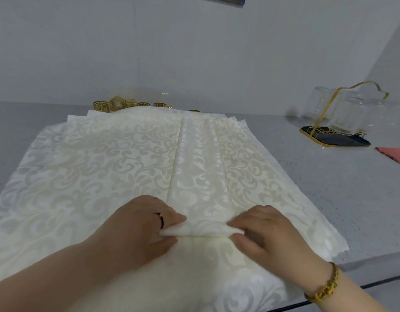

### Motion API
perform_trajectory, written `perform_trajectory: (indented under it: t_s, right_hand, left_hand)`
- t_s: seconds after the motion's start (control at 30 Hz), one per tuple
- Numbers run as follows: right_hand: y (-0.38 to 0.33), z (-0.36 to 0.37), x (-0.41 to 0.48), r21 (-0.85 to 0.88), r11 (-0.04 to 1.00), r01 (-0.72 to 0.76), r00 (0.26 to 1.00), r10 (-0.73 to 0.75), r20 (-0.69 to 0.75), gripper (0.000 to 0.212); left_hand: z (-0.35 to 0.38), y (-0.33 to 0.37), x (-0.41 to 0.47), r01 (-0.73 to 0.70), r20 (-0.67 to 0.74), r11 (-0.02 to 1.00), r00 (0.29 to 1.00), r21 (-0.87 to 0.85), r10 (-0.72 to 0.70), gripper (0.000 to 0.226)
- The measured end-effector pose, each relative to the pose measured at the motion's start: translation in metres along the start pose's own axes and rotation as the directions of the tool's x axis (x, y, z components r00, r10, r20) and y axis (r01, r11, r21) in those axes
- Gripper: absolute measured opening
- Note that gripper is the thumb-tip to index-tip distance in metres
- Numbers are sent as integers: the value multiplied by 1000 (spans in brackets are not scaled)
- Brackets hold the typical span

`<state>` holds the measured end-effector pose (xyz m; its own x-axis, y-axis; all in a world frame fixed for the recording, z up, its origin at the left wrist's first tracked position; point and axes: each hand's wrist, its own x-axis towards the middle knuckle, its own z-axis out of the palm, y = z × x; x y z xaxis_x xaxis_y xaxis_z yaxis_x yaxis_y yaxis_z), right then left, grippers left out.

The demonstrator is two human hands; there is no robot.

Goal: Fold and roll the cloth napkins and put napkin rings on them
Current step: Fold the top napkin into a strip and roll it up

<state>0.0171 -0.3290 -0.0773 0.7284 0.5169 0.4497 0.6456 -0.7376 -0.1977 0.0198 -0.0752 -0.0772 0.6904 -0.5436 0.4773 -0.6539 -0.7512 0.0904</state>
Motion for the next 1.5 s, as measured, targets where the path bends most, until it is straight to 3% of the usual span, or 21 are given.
perform_trajectory:
  t_s: [0.07, 0.1, 0.13, 0.2, 0.3, 0.37, 0.43, 0.5, 0.57, 0.63, 0.77, 0.83, 0.97, 1.03, 1.07, 1.13, 1.23, 1.37, 1.5]
  right_hand:
    - [-6, -5, 9, 196, 956, -220, 975, 218, 32, 18]
    - [-7, -6, 13, 301, 897, -323, 946, 313, 81, 8]
    - [-5, -5, 17, 385, 839, -384, 922, 371, 111, 12]
    - [0, -1, 24, 466, 755, -462, 882, 443, 158, 20]
    - [2, 4, 32, 468, 733, -495, 862, 481, 158, 20]
    - [2, 8, 35, 435, 761, -482, 869, 479, 125, 23]
    - [1, 8, 37, 420, 782, -462, 877, 473, 83, 25]
    - [1, 10, 36, 346, 841, -415, 899, 438, 11, 30]
    - [-1, 11, 34, 266, 904, -334, 930, 362, -63, 27]
    - [-1, 9, 27, 222, 943, -247, 962, 267, -63, 10]
    - [0, 5, 12, 223, 963, -153, 987, 139, 81, 40]
    - [-2, 5, 12, 213, 965, -155, 988, 148, 50, 44]
    - [-8, 5, 23, 217, 950, -226, 972, 234, -9, 27]
    - [-13, 0, 21, 252, 938, -238, 970, 241, 16, 31]
    - [-16, -2, 18, 262, 934, -242, 969, 244, 26, 32]
    - [-19, -5, 13, 318, 901, -295, 955, 285, 78, 18]
    - [-24, -6, 9, 493, 774, -398, 916, 360, 175, 23]
    - [-28, -3, 16, 520, 716, -466, 881, 431, 195, 19]
    - [-27, 1, 19, 445, 776, -447, 891, 430, 147, 21]
  left_hand:
    - [-7, 6, 10, 213, 69, 970, 976, -117, -206, 23]
    - [-10, 5, 14, 329, 112, 921, 944, -210, -312, 17]
    - [-10, 4, 16, 438, 159, 843, 899, -314, -408, 19]
    - [-3, -8, 21, 536, 230, 694, 841, -481, -489, 25]
    - [-2, -14, 30, 594, 307, 599, 799, -537, -517, 16]
    - [0, -14, 32, 583, 266, 648, 808, -490, -525, 10]
    - [1, -10, 31, 508, 152, 775, 859, -375, -489, 11]
    - [3, -8, 28, 315, 4, 931, 947, -187, -320, 15]
    - [-1, -5, 27, 146, 36, 989, 989, -29, -145, 23]
    - [0, -10, 22, 76, 107, 997, 991, 25, -78, 36]
    - [-7, -2, 22, 114, 180, 993, 977, 23, -116, 36]
    - [4, -10, 23, 65, 104, 995, 992, 70, -72, 39]
    - [2, -5, 23, 207, 117, 978, 971, 25, -208, 46]
    - [-4, -3, 19, 157, -50, 987, 987, 26, -155, 54]
    - [-8, -3, 16, 152, -105, 988, 983, -7, -151, 45]
    - [-17, 0, 5, 264, -12, 943, 962, -205, -272, 17]
    - [-18, 2, -6, 414, 113, 776, 904, -475, -413, 31]
    - [-17, 5, -3, 477, 129, 761, 872, -440, -472, 24]
    - [-13, 4, -4, 327, 42, 864, 940, -382, -338, 15]
